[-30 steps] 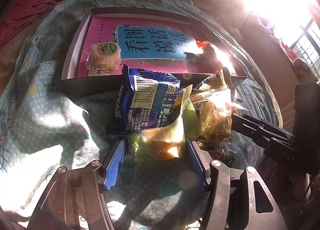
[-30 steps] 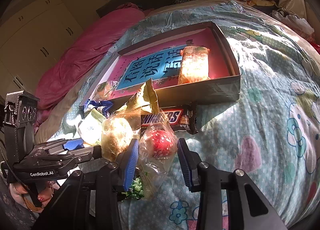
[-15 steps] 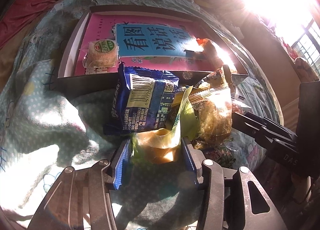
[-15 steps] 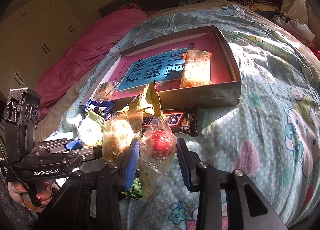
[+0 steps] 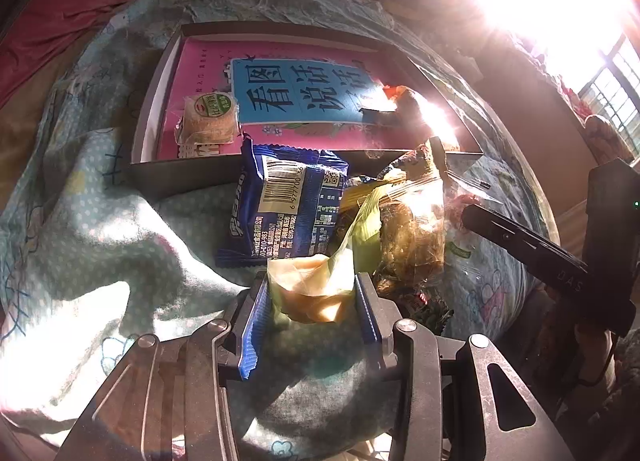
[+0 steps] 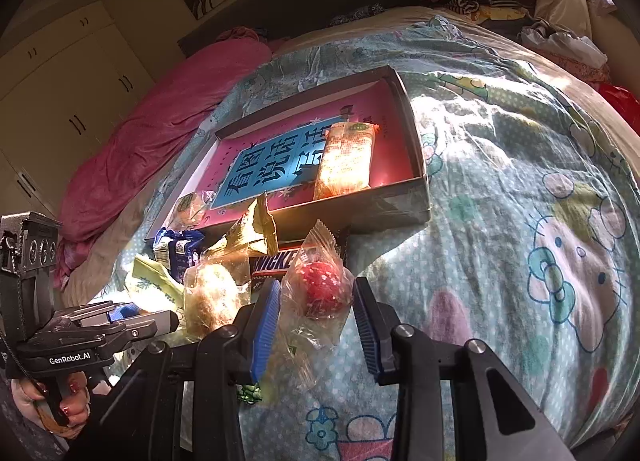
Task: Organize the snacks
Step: 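Grasp the yellow-green wrapped snack with the left gripper while the right grasps the clear bag with red item, then lift the yellow snack with the left gripper while the right lifts the clear bag toward the box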
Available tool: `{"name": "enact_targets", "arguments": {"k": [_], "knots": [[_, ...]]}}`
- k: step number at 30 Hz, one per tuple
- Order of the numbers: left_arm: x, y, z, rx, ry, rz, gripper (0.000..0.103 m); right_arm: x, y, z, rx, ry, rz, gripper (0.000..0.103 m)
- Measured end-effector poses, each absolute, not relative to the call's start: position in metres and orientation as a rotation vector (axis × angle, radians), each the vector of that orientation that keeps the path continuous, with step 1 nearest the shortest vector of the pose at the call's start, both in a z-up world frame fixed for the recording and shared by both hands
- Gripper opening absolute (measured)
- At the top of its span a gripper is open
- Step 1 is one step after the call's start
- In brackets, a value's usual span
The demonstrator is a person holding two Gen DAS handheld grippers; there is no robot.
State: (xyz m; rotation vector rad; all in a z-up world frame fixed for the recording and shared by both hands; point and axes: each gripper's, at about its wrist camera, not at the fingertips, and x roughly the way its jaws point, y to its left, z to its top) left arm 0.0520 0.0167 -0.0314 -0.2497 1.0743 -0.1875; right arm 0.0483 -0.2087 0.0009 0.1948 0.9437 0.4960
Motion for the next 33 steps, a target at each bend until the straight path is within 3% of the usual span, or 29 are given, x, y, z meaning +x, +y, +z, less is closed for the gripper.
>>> {"name": "enact_targets", "arguments": {"k": [33], "knots": [[0.053,0.059,0.022,-0.305,0.872,-0.081,0.042,0.045,-0.211,0.038,0.15,0.791,0.479,0.038]]}}
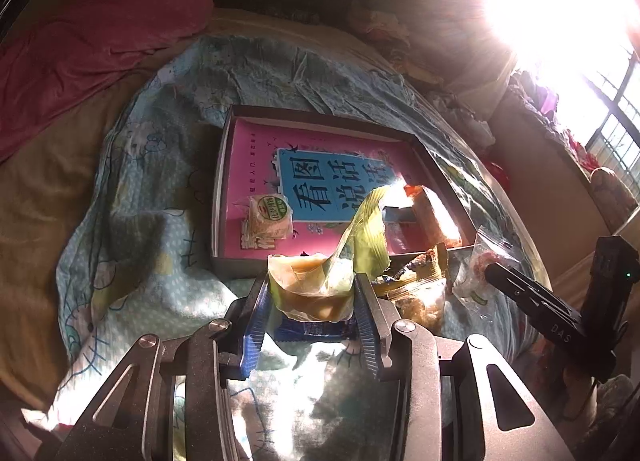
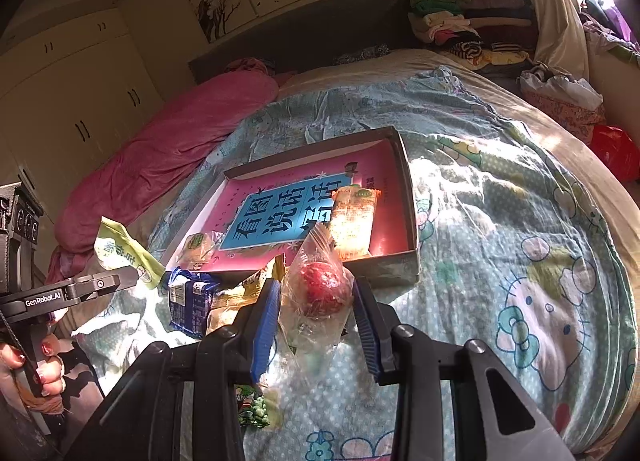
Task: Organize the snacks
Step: 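Lift the yellow snack with the left gripper while the right lifts the clear bag toward the box, then carry the yellow snack over the box with the left gripper while the right lowers the red-item bag inside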
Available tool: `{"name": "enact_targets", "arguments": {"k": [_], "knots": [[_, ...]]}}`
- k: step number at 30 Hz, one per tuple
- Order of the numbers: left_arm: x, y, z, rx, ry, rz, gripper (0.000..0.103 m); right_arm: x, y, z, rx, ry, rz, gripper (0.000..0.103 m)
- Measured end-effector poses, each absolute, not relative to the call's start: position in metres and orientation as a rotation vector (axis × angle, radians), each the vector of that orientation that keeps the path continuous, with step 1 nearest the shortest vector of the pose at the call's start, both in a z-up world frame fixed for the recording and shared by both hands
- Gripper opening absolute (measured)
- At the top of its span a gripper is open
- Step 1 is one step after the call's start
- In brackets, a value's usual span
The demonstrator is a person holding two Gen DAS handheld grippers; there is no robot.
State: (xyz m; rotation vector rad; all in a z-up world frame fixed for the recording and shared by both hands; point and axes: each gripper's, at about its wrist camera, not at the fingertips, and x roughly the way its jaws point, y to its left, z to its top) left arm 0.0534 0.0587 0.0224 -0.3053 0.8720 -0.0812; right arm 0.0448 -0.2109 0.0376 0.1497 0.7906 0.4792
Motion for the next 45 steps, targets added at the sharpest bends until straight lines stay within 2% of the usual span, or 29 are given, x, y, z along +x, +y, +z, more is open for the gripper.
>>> {"name": "enact_targets", "arguments": {"k": [27,45], "knots": [[0.099,0.043,0.022,-0.267,0.84,-0.092,0.042,0.076,-0.207,0.064,0.168,0.708,0.422,0.038],[0.135,0.034,0.005,-0.272,0.867,-0.103,0.042,0.101,-0.18,0.06,0.158,0.72,0.445,0.038]]}}
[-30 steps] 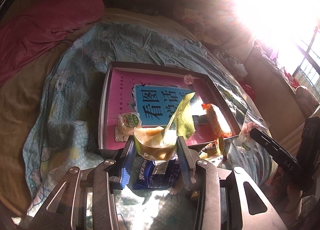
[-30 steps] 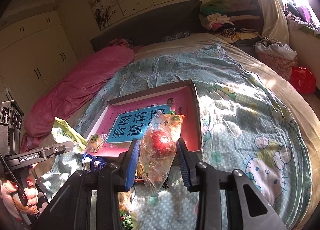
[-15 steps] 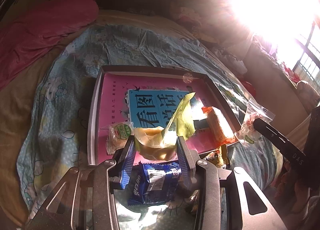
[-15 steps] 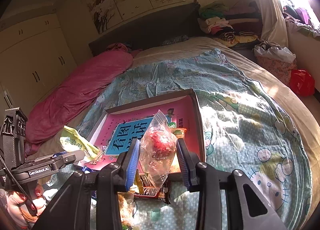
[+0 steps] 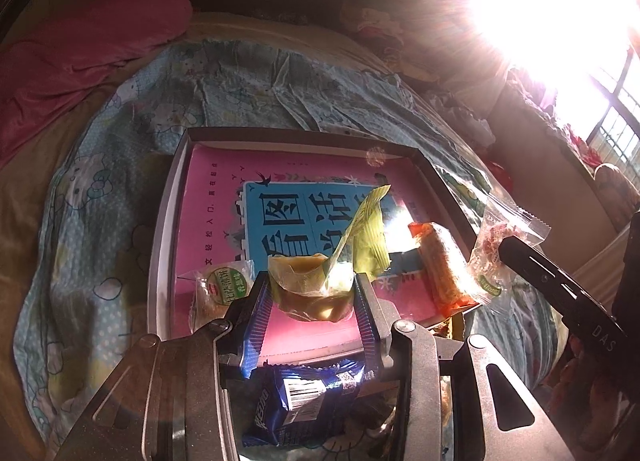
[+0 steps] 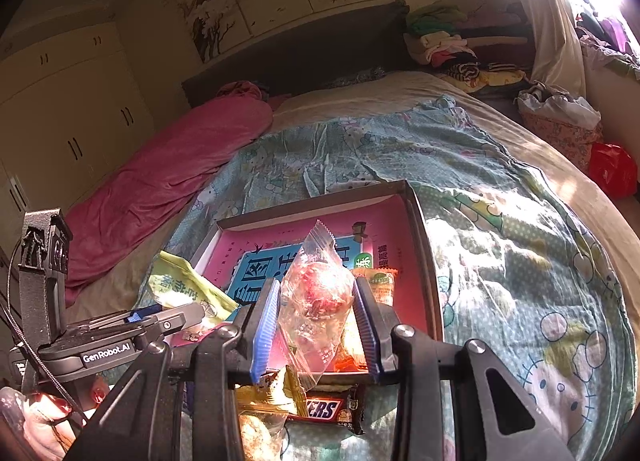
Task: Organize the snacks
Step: 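Carry the yellow snack over the box with the left gripper while the right lowers the red-item bag inside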
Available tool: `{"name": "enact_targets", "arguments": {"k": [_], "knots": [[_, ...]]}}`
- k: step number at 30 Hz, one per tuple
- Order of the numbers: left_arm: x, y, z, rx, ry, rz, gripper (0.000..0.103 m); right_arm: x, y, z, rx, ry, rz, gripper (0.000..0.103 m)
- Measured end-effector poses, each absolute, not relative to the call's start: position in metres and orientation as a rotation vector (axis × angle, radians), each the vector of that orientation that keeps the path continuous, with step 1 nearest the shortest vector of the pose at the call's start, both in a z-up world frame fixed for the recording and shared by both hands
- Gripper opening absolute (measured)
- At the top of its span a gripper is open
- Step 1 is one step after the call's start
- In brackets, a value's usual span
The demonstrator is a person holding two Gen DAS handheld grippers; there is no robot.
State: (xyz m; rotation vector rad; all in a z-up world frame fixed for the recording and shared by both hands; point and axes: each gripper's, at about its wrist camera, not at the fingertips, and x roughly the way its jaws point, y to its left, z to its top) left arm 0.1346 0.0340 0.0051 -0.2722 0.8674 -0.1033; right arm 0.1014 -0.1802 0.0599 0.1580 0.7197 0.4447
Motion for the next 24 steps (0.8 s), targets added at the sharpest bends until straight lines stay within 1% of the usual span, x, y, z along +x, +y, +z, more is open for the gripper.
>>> {"name": "enact_targets", "arguments": {"k": [24], "knots": [[0.146,0.014,-0.025,-0.205,0.947,-0.139,0.042,0.119,-0.148,0.023,0.089,0.827,0.439,0.038]]}}
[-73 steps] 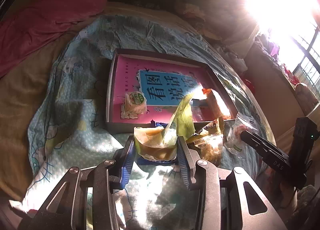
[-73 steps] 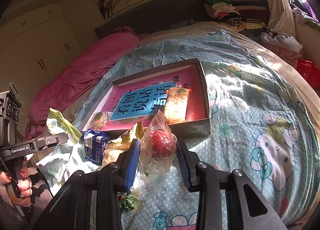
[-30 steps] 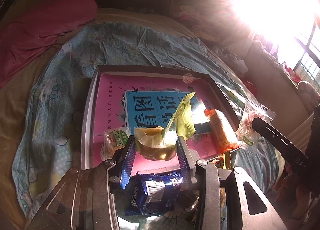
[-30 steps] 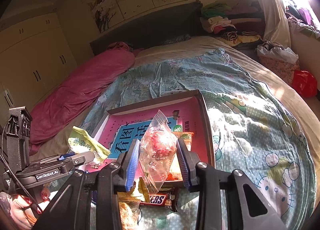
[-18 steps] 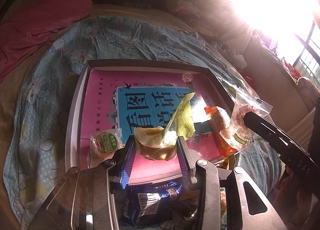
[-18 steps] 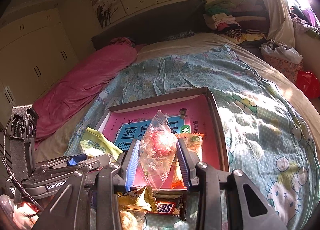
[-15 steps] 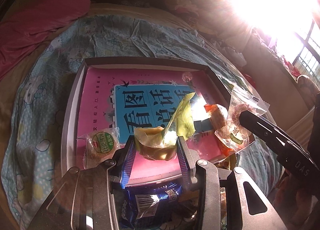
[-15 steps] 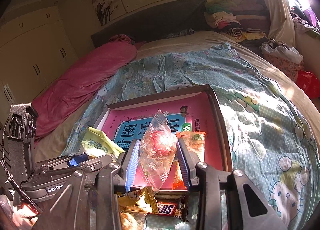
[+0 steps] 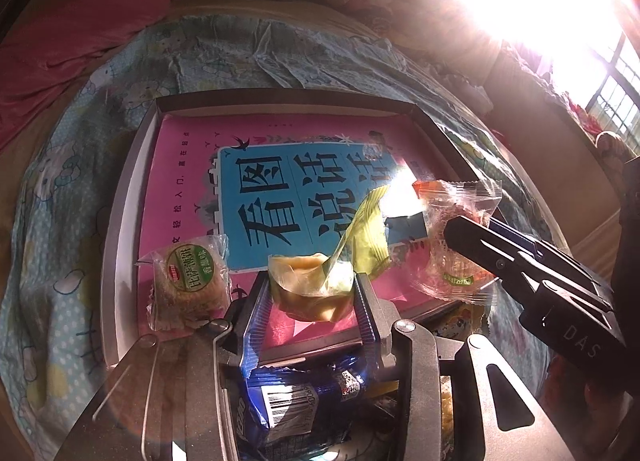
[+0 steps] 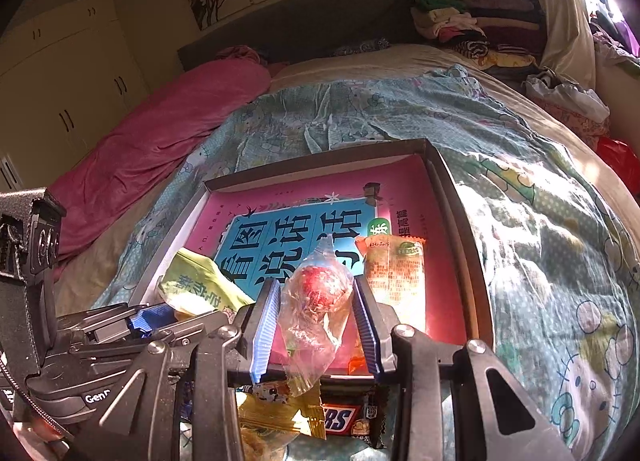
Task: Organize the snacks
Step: 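Carry the yellow snack over the box with the left gripper while the right lowers the red-item bag inside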
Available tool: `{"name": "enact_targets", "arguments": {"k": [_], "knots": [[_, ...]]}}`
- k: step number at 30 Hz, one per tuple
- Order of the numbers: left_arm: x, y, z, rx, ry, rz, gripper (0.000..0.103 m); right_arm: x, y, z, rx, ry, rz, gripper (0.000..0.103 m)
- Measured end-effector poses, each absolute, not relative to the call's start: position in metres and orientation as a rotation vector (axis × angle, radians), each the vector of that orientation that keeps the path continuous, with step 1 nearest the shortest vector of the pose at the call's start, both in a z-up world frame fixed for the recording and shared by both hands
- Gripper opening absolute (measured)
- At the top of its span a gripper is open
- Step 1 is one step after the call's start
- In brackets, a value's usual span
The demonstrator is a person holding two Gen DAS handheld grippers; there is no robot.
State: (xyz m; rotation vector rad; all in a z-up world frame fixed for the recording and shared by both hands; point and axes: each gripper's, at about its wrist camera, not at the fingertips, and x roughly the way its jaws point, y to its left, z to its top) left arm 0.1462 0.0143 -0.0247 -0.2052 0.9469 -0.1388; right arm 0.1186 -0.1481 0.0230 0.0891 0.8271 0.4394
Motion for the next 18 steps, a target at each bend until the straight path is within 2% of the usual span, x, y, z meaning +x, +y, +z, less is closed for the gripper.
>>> {"name": "enact_targets", "arguments": {"k": [18], "knots": [[0.1464,0.015,-0.0287,-0.21,0.958,-0.132,0.043,0.125,-0.1437,0.0143,0.006,0.855,0.383,0.039]]}}
